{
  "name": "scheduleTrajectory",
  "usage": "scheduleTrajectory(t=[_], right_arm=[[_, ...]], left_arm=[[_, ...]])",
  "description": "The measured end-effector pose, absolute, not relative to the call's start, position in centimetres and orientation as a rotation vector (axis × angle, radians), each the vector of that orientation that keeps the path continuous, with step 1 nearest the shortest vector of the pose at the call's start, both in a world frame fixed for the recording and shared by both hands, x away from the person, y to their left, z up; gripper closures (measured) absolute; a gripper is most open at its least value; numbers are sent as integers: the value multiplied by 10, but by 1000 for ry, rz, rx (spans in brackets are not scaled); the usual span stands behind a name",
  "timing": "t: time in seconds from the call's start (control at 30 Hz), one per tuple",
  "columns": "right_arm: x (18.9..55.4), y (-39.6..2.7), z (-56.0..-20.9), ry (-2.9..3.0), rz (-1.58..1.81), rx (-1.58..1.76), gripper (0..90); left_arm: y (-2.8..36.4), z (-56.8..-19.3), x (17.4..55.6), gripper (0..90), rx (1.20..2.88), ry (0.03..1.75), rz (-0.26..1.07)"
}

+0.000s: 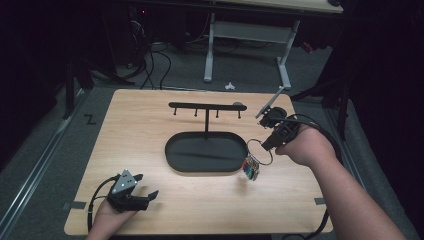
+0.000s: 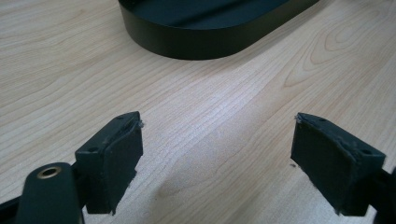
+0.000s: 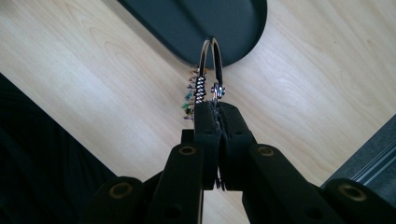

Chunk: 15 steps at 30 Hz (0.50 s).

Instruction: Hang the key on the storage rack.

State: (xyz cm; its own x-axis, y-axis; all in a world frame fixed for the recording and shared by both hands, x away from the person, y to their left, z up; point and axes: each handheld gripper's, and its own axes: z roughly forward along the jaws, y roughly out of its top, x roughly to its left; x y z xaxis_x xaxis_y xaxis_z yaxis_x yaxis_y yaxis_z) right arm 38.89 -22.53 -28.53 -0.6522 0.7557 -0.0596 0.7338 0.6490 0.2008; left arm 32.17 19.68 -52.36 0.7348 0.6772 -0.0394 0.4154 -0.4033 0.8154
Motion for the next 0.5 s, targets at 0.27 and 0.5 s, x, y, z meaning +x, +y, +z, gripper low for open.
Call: scheduleTrajectory(t=[0.27, 0.5], right_arm=[[404, -213, -276, 2718, 255, 1214, 878], [421, -206, -278, 2715, 252, 1210, 878]], left_arm=[[197, -523, 321, 172, 2053, 825, 375], [199, -523, 322, 172, 2047, 826, 378]])
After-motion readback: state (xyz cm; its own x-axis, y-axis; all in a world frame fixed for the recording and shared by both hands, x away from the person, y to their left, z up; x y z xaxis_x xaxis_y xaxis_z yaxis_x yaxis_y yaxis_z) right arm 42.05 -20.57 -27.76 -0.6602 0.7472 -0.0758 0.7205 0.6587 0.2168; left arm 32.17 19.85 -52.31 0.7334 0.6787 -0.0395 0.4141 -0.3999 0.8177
